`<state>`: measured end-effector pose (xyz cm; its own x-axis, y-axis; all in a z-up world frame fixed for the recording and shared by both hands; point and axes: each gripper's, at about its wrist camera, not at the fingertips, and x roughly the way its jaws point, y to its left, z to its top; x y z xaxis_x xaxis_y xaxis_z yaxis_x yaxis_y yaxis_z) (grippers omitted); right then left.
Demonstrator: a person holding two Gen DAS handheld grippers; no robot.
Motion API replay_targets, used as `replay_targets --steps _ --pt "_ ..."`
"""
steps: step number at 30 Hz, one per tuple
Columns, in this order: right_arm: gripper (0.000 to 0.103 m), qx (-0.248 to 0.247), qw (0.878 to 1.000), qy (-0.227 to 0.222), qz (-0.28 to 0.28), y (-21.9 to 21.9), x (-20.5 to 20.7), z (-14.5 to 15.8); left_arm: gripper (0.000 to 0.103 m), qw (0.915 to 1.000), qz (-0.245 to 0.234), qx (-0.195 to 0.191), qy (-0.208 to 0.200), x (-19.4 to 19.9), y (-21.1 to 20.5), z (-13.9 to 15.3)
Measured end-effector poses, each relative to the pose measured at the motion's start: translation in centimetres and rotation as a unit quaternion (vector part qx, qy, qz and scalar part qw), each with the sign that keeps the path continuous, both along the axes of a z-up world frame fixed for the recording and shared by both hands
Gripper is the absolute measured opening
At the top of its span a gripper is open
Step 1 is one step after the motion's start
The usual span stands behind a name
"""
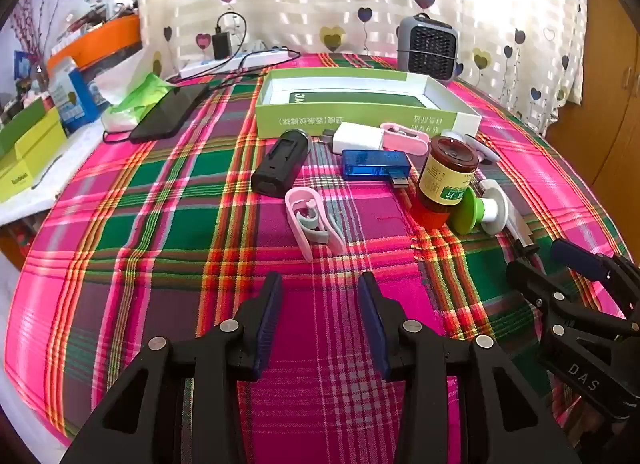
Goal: Organize rigid objects
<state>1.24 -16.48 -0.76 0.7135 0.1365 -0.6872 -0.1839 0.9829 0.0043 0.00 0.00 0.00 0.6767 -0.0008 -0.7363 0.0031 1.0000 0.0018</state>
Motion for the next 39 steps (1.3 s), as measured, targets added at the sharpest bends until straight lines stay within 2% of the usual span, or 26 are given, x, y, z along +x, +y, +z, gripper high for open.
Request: replay_targets --steps 39 --pt "0.063 -0.005 1.0 -0.009 -0.001 0.08 -0.08 -0.12 0.038 1.0 0.0 0.003 -0.001 0.0 -0.01 0.01"
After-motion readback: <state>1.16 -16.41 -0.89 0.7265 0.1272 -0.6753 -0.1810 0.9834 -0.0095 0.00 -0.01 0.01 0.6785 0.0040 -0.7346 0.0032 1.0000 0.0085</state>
